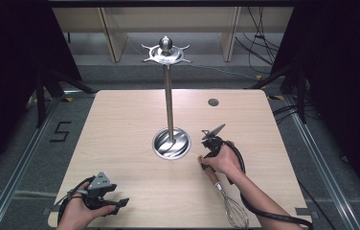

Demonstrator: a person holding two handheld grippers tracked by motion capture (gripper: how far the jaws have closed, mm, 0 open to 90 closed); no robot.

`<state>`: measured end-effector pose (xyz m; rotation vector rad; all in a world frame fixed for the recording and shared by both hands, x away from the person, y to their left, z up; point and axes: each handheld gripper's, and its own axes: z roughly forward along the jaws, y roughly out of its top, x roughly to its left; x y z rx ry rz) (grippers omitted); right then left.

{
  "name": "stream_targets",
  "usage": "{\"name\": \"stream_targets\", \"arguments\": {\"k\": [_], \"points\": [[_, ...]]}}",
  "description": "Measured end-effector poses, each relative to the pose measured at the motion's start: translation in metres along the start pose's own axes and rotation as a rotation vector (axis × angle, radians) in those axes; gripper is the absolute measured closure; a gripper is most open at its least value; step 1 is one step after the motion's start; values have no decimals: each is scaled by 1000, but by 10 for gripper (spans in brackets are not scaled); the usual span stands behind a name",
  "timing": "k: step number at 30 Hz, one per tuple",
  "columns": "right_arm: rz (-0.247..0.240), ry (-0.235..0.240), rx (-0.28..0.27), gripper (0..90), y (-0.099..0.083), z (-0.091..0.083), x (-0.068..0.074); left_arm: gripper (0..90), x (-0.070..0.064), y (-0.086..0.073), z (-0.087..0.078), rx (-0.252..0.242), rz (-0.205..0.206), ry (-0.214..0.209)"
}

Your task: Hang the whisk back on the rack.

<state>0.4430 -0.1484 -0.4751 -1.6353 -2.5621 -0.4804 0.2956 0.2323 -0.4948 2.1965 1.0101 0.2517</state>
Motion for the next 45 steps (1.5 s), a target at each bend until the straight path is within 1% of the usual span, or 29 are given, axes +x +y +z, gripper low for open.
{"name": "stream_targets", "arguments": {"k": [2, 3, 4, 7, 9, 11, 12, 14, 15, 16, 18, 19, 20, 21, 23, 26, 27, 28, 29, 30, 31, 32, 33, 34, 35, 37, 38, 42, 45], "points": [[16, 6, 21, 706, 0, -2, -1, 269, 0, 0, 0, -1, -1, 0], [-23, -5, -27, 706, -1, 2, -5, 269, 0, 0, 0, 0, -1, 0], [-23, -5, -27, 706, -1, 2, -5, 270, 0, 0, 0, 0, -1, 0], [-9, 4, -16, 707, -1, 1, -4, 270, 0, 0, 0, -1, -5, 1], [13, -11, 5, 707, 0, -2, -2, 270, 0, 0, 0, -4, -7, 0], [9, -2, -32, 708, 0, -7, 1, 270, 0, 0, 0, -1, -4, 5], [-24, 2, -38, 708, 1, -10, 0, 270, 0, 0, 0, -1, -4, 5], [-35, 0, -39, 708, 1, -14, 0, 270, 0, -1, 0, -2, -5, 5], [-65, 10, -59, 708, 0, -17, -1, 270, 0, -1, 0, -2, -5, 4], [-102, 9, -121, 709, 0, -22, -1, 270, 0, 0, 0, -1, -6, 2], [-106, 9, -136, 709, -1, -25, -1, 270, 0, 0, 0, 0, -6, 2], [-117, 14, -182, 709, -3, -35, 1, 270, 0, 0, 0, -1, -5, 1], [-117, 14, -182, 709, -3, -35, 1, 270, 0, 0, 0, -1, -5, 1], [-120, -2, -221, 709, -6, -43, 2, 270, 0, -1, 0, -5, -7, 2], [-147, -10, -262, 710, -10, -50, 2, 270, 0, -1, 0, 1, -9, 5], [-203, 12, -340, 711, -17, -62, 3, 270, 0, -1, 0, 1, -5, 2], [-249, 13, -388, 711, -18, -64, 0, 270, -1, -1, 1, 1, -5, 2], [-249, 13, -388, 711, -18, -64, 0, 270, -1, -1, 1, 1, -5, 2], [-264, 21, -456, 712, -23, -71, 0, 270, -1, -1, 1, 1, -5, 2], [-279, 14, -460, 713, -25, -74, 0, 270, -1, -1, 1, 1, -6, 2], [-273, 26, -489, 713, -27, -77, 0, 270, 0, -1, 1, 3, -6, 2], [-301, 11, -529, 714, -28, -79, -2, 270, 0, -1, 1, 3, -6, 2], [-284, 24, -530, 714, -31, -83, -1, 270, 0, -1, 1, 3, -1, 3], [-291, 30, -544, 714, -31, -86, -2, 270, 0, -1, 1, 4, -1, 2], [-290, 30, -587, 715, -32, -86, -2, 270, 0, -1, 1, 4, -4, 2], [-289, 48, -580, 715, -35, -94, -2, 269, 0, -1, 1, 4, -5, 3], [-319, 36, -602, 716, -34, -96, -4, 270, 0, -1, 1, 4, -4, 3], [-323, 52, -673, 718, -36, -102, -1, 269, 0, -1, 1, 3, -13, 4], [-327, 56, -682, 719, -37, -106, 0, 269, 0, -1, 1, 4, -11, 5]]}}
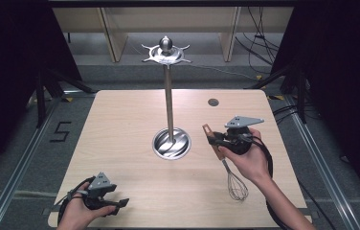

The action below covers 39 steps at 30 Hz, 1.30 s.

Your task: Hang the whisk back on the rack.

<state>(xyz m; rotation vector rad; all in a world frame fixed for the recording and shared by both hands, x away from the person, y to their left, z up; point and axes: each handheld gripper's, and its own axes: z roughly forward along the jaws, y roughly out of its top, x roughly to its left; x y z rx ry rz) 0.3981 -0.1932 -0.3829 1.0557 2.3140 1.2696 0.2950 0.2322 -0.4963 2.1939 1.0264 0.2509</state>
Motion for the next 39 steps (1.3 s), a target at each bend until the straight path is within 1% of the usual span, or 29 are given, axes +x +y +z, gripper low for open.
{"name": "stream_targets", "arguments": {"k": [1, 2, 4, 5, 6, 7, 8, 11, 12, 13, 14, 16, 17, 19, 20, 21, 22, 24, 25, 27, 28, 31, 32, 33, 34, 35, 36, 37, 39], "points": [[-23, 21, -31, 720, 2, -2, -1, 269, 0, 0, 0, 0, 0, 0], [2, 25, -33, 720, 3, -3, 2, 269, 0, 0, 0, -1, 1, 0], [-5, 28, -45, 720, 3, -4, 2, 269, 0, 0, 0, -1, 1, 0], [-38, 27, -81, 721, 6, -5, 2, 269, 0, 0, 0, -1, 3, 1], [-14, 33, -75, 721, 7, -7, 5, 269, 0, 0, 0, 0, 0, 0], [-7, 37, -85, 721, 8, -8, 6, 269, 0, 0, 0, 1, 0, -2], [-13, 32, -108, 721, 8, -8, 6, 269, 0, 0, 0, -1, -2, -1], [-8, 39, -107, 722, 11, -11, 7, 269, 0, 0, 0, 0, -1, -1], [-38, 46, -132, 722, 13, -11, 5, 269, 0, 0, 0, 0, -3, -1], [-46, 24, -158, 722, 13, -10, 5, 269, 0, 0, 1, -3, -4, -3], [-23, 37, -142, 722, 13, -12, 7, 269, 1, 0, 1, -2, -3, -3], [-25, 46, -166, 722, 15, -12, 7, 269, 1, 0, 1, -3, -2, -1], [-41, 47, -163, 722, 16, -13, 6, 269, 1, 0, 1, -4, -2, -2], [-27, 42, -160, 723, 17, -15, 8, 269, 1, 0, 1, -3, -2, -2], [-15, 50, -163, 723, 17, -16, 9, 269, 1, 0, 1, -3, -2, -2], [-30, 55, -190, 723, 20, -16, 9, 269, 1, 0, 1, -2, -3, -2], [-39, 51, -195, 723, 21, -17, 9, 269, 1, 0, 1, -3, -3, -2], [-30, 39, -218, 724, 22, -18, 11, 269, 2, 0, 1, -3, 1, -2], [-41, 50, -222, 723, 24, -19, 11, 269, 2, 0, 1, -3, 1, -2], [-41, 39, -220, 724, 25, -21, 11, 268, 2, 0, 0, -3, 2, -3], [-53, 43, -244, 724, 27, -21, 11, 268, 2, 0, 0, 0, 2, 0], [-51, 58, -243, 724, 32, -23, 14, 269, 2, 0, 0, -2, 2, 0], [-49, 45, -238, 724, 34, -24, 16, 268, 2, 0, 0, -4, 1, 0], [-63, 54, -256, 724, 36, -23, 15, 269, 2, 0, 0, -3, 1, 0], [-62, 50, -253, 724, 38, -25, 17, 269, 2, 0, 0, -3, 2, 1], [-82, 52, -258, 724, 40, -25, 17, 268, 2, 0, 0, -3, 1, 1], [-75, 61, -264, 724, 42, -25, 18, 268, 2, 0, 0, -4, 1, 1], [-93, 47, -267, 724, 44, -25, 19, 268, 2, 0, 0, -5, 1, 2], [-78, 66, -276, 724, 48, -25, 22, 269, 2, 0, 0, -5, 1, 1]]}}
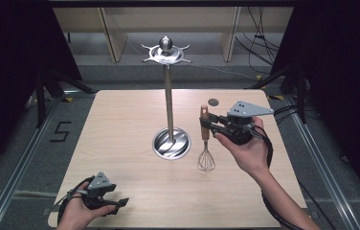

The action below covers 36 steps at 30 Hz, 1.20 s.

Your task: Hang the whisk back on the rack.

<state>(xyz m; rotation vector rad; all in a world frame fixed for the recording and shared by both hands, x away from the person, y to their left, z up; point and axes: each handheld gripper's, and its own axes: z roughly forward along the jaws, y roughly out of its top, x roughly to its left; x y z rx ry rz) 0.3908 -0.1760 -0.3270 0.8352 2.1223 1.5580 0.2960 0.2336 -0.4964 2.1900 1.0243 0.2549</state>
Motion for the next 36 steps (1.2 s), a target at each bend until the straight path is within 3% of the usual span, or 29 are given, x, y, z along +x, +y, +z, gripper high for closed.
{"name": "stream_targets", "arguments": {"k": [1, 15, 16, 20, 26, 27, 36], "points": [[-16, 2, 2, 723, 2, 0, 0, 269, 0, 0, 1, -4, 0, -2], [-27, 37, -18, 723, 25, 9, 10, 269, 1, 0, -2, -1, -1, 6], [-46, 45, -30, 723, 26, 11, 9, 269, 1, 0, -2, -1, -2, 5], [-27, 43, -26, 723, 31, 12, 13, 269, 1, 0, -2, -2, 0, 5], [-42, 61, -27, 723, 40, 16, 16, 269, 1, 0, -2, -3, 5, 4], [-18, 63, -18, 723, 41, 15, 17, 269, 1, 0, -2, -3, 5, 4], [-33, 78, -29, 723, 48, 20, 19, 270, 1, 0, -1, -12, 3, 2]]}}
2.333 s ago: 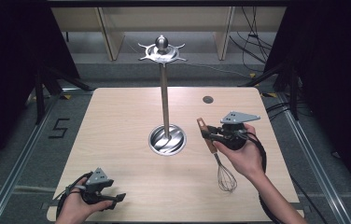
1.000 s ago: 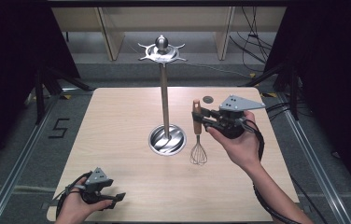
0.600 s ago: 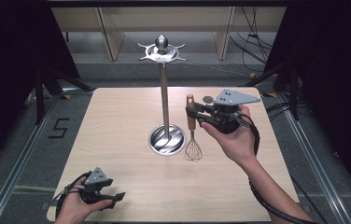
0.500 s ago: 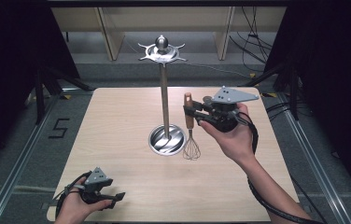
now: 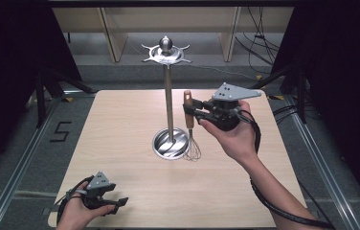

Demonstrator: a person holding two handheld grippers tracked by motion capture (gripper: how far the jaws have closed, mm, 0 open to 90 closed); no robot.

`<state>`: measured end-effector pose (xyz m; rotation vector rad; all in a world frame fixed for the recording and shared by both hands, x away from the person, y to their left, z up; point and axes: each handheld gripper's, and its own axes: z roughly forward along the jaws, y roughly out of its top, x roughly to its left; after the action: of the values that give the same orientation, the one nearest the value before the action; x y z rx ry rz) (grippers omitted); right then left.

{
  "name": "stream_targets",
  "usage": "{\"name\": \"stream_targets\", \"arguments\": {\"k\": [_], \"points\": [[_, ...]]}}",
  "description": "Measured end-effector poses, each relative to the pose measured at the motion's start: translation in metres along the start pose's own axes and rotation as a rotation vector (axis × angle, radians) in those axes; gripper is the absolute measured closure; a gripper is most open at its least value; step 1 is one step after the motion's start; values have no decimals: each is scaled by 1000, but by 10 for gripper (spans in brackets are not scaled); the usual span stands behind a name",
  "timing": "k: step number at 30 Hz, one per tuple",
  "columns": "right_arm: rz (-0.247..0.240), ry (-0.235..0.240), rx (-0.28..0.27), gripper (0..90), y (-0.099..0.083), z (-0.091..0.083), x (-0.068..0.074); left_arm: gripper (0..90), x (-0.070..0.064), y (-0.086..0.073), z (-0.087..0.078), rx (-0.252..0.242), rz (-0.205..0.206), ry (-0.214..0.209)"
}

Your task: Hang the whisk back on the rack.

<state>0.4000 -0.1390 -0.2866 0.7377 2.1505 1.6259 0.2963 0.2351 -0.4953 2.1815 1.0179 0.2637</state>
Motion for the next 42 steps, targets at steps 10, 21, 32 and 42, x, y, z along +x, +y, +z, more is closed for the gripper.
{"name": "stream_targets", "arguments": {"k": [10, 21, 32, 42], "points": [[-14, 8, -14, 723, 10, 8, 3, 269, 0, 0, -1, 1, 4, -1], [-13, 19, -18, 723, 16, 15, 4, 269, 0, 0, -1, -1, -2, 1], [-18, 20, -44, 723, 23, 18, 4, 269, 0, 0, -1, 0, -2, 1], [5, 25, -41, 723, 28, 19, 6, 269, 0, 0, -2, 1, 0, 2]]}}
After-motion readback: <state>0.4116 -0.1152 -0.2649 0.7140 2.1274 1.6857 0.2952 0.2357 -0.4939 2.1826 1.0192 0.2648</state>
